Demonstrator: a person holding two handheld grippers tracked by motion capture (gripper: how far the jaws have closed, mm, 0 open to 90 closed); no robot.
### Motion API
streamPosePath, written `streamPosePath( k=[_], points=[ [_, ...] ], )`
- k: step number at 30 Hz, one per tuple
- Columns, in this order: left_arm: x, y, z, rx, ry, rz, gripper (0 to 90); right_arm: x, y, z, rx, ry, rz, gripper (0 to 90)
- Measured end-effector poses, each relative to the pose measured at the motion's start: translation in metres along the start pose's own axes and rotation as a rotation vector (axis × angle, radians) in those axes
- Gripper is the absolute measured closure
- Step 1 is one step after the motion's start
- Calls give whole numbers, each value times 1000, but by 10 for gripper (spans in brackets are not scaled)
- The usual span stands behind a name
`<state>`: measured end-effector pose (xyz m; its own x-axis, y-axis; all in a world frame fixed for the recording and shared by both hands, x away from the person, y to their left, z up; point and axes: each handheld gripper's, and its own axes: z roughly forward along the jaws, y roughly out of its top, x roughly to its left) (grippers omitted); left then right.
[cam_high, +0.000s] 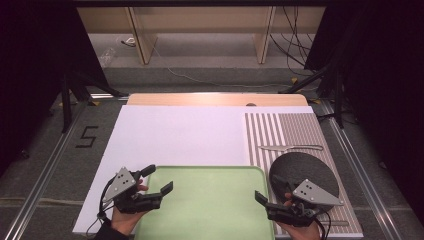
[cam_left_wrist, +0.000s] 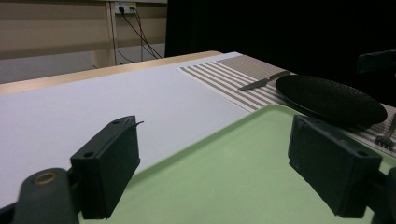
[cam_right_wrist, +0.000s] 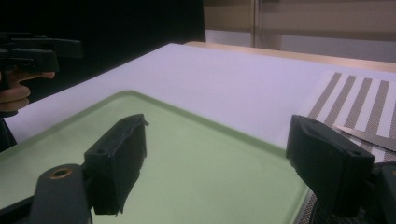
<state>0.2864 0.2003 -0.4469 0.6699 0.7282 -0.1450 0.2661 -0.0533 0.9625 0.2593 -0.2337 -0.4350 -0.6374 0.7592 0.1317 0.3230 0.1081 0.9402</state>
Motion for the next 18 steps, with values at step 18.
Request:
streamPosePath(
  k=[18],
  points=[
    [-1,0,0,-4,1,4,161,-1,1,-1,4,0,1,211]
  ],
)
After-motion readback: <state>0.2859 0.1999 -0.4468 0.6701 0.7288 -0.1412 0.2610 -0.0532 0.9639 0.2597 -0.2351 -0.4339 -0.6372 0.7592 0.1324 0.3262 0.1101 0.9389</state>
